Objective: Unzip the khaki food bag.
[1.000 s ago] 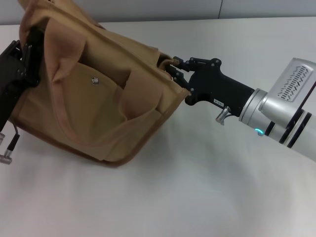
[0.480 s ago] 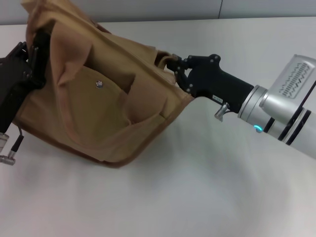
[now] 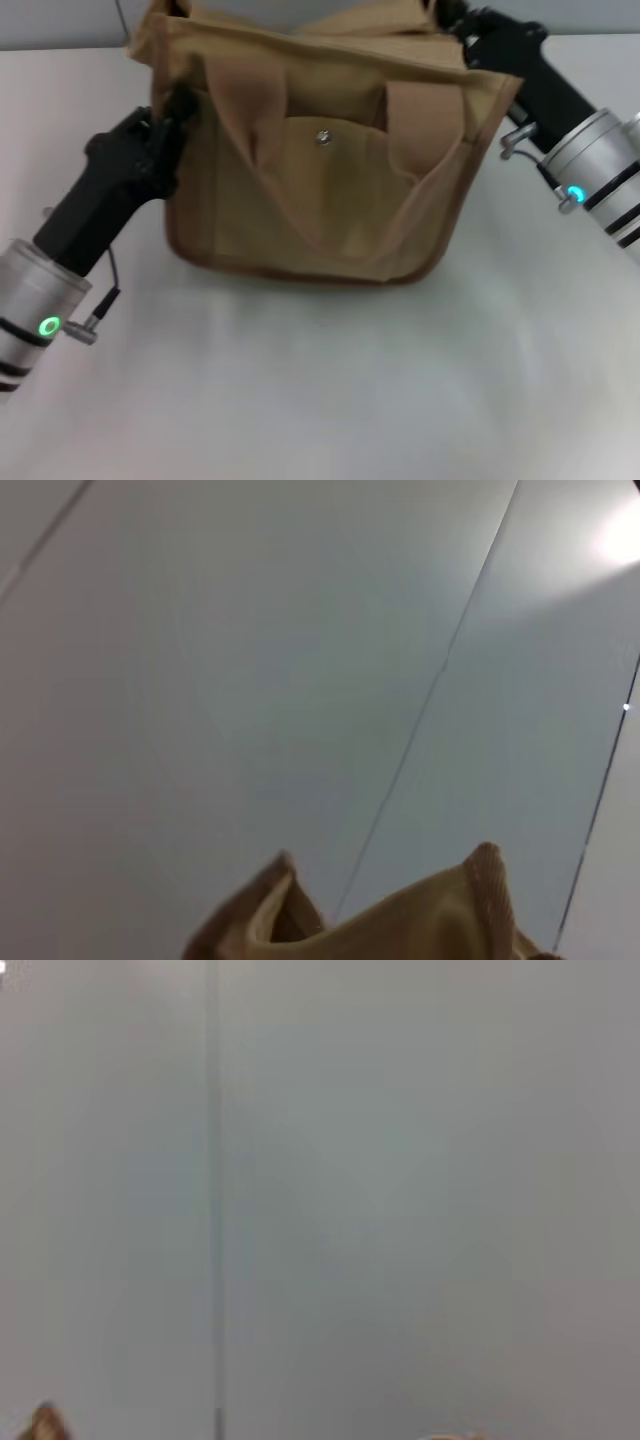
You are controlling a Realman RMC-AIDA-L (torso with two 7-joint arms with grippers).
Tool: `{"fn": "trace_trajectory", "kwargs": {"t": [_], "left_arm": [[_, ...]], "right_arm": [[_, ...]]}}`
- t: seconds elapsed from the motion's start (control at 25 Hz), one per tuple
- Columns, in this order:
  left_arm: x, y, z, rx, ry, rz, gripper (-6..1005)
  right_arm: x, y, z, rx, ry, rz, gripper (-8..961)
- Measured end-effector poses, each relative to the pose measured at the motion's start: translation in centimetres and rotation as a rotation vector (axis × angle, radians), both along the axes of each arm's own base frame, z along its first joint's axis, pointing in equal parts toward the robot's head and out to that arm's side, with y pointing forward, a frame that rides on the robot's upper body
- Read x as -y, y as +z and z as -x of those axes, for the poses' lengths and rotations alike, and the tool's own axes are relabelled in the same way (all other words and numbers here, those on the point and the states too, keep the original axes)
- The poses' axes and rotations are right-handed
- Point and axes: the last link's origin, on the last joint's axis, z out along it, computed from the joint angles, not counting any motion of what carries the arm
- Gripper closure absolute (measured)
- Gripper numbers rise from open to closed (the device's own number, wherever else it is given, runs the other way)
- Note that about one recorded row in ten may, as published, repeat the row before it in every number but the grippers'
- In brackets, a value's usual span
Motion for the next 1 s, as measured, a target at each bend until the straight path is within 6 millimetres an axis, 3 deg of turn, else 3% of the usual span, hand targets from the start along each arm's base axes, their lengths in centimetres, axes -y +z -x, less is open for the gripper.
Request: {"fn": "trace_trajectory", "kwargs": {"t": [0.2,0.44,0.6,0.76,0.84,0.88,1.0], "left_arm": [[-1.0,-0.9,-0.2,-0.018,0.019,0.074,850],[-0.8,-0.1,-0.1,-0.045,-0.054,0.137,834],[1.1,2.4,-0.2,-0.08,-0.244,0.121,823],[3.1,5.4,-0.2,-0.161,-0.448,0.14,645],[3.8,6.6,0.2,-0.28,-0.554,0.297,534],[3.8,6.6,0.2,-0.28,-0.554,0.297,468],[4.5,6.7,0.9,-0.391,-0.635,0.506,307]], "right_arm": [[-0.1,0.9,-0.8,-0.051,-0.041,-0.025,911],[1.4,1.6,-1.8,-0.11,-0.043,-0.045,907],[3.4,3.3,-2.5,-0.204,0.03,-0.037,761],[5.6,4.4,-2.2,-0.171,0.229,0.176,598],[8.0,4.3,-1.2,-0.045,0.453,0.443,513],[8.0,4.3,-1.2,-0.045,0.453,0.443,476],[10.8,3.8,-0.5,0.064,0.655,0.686,366]]}}
